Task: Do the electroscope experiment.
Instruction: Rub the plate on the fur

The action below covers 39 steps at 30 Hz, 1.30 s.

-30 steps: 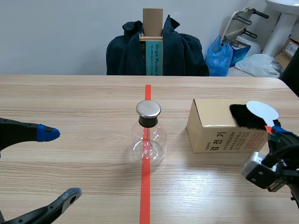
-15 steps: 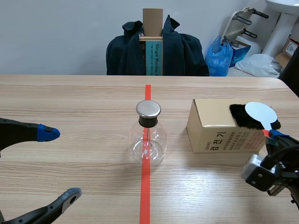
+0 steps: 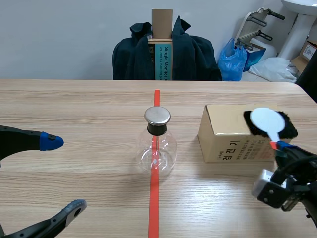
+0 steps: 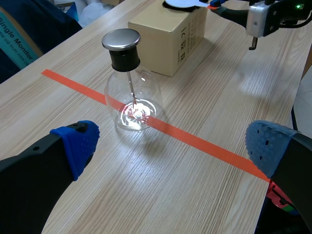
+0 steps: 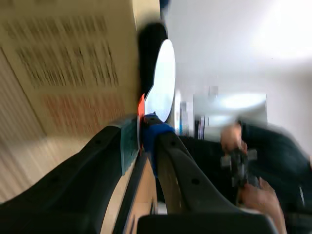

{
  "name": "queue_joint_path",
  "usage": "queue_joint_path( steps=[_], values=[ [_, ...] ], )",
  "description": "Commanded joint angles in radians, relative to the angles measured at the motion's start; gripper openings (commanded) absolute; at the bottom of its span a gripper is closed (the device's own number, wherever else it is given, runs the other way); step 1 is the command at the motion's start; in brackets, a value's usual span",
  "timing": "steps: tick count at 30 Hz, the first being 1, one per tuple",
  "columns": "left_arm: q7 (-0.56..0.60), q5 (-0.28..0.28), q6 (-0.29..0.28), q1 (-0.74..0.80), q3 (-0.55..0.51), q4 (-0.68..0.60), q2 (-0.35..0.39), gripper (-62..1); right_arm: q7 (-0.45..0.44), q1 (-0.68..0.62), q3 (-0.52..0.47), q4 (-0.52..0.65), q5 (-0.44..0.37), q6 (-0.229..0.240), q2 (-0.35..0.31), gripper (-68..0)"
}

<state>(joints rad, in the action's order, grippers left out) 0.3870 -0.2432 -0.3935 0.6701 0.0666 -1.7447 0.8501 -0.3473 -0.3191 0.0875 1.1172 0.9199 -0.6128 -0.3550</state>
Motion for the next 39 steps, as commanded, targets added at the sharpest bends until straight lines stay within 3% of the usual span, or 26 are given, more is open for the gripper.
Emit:
queue_joint_path(
  steps=[1, 2, 5, 6, 9, 11, 15, 16, 20, 21, 25, 26, 29, 30, 34, 35, 38, 39],
  values=[
    [0.013, -0.007, 0.0, -0.005, -0.003, -0.004, -0.007, 1.4, 0.02, 0.006, -0.008, 0.007, -0.007, 0.0, -0.016, -66.7],
    [0.013, -0.007, 0.0, -0.005, -0.003, -0.004, -0.007, 1.4, 0.003, 0.006, -0.008, 0.007, -0.006, 0.0, -0.016, -66.7],
    [0.013, -0.007, 0.0, -0.005, -0.003, -0.004, -0.007, 1.4, -0.155, 0.006, -0.008, 0.007, -0.006, 0.01, -0.009, -66.7],
    [0.013, -0.007, 0.0, -0.005, -0.003, -0.004, -0.007, 1.4, -0.159, 0.006, -0.008, 0.007, -0.002, 0.008, -0.004, -66.7],
    [0.013, -0.007, 0.0, -0.005, -0.003, -0.004, -0.007, 1.4, 0.016, 0.006, -0.01, 0.007, 0.016, 0.001, 0.006, -66.7],
    [0.012, -0.007, 0.0, -0.005, -0.003, -0.004, -0.007, 1.4, 0.032, 0.003, -0.012, 0.007, 0.014, 0.005, -0.003, -66.7],
    [0.009, -0.007, 0.0, -0.005, -0.003, -0.004, -0.007, 1.4, -0.182, 0.004, -0.007, 0.008, 0.017, 0.012, -0.003, -66.7],
    [0.009, -0.007, 0.0, -0.005, -0.003, -0.004, -0.007, 1.4, -0.177, 0.004, -0.008, 0.008, 0.022, 0.01, 0.002, -66.7],
    [0.009, -0.007, 0.0, -0.005, -0.003, -0.004, -0.007, 1.4, 0.037, 0.003, -0.011, 0.007, 0.018, 0.009, 0.008, -66.7],
    [0.008, -0.007, 0.0, -0.005, -0.003, -0.004, -0.007, 1.4, 0.031, 0.003, -0.01, 0.007, 0.017, 0.016, 0.005, -66.7],
    [0.008, -0.007, 0.0, -0.005, -0.003, -0.004, -0.007, 1.4, -0.167, 0.003, -0.008, 0.008, 0.019, 0.016, 0.005, -66.7],
    [0.008, -0.007, 0.0, -0.005, -0.003, -0.004, -0.007, 1.4, -0.152, 0.003, -0.009, 0.008, 0.018, 0.014, 0.006, -66.7],
    [0.006, -0.007, 0.0, -0.005, -0.003, -0.004, -0.007, 1.4, 0.026, 0.0, -0.016, 0.007, 0.016, 0.014, 0.006, -66.7],
    [0.006, -0.007, 0.0, -0.005, -0.003, -0.004, -0.007, 1.4, 0.031, 0.0, -0.02, 0.007, 0.016, 0.018, 0.005, -66.7],
    [0.005, -0.007, 0.0, -0.005, -0.003, -0.004, -0.007, 1.4, -0.169, 0.006, -0.016, 0.008, 0.031, 0.03, 0.009, -66.7],
    [0.005, -0.007, 0.0, -0.005, -0.003, -0.004, -0.007, 1.4, -0.151, 0.007, -0.015, 0.008, 0.031, 0.027, 0.013, -66.7],
    [0.005, -0.007, 0.0, -0.005, -0.003, -0.004, -0.007, 1.4, 0.025, 0.002, -0.025, 0.007, 0.03, 0.031, 0.016, -66.7],
    [0.005, -0.007, 0.0, -0.005, -0.003, -0.004, -0.007, 1.4, 0.038, 0.0, -0.03, 0.007, 0.031, 0.035, 0.014, -66.7]
  ],
)
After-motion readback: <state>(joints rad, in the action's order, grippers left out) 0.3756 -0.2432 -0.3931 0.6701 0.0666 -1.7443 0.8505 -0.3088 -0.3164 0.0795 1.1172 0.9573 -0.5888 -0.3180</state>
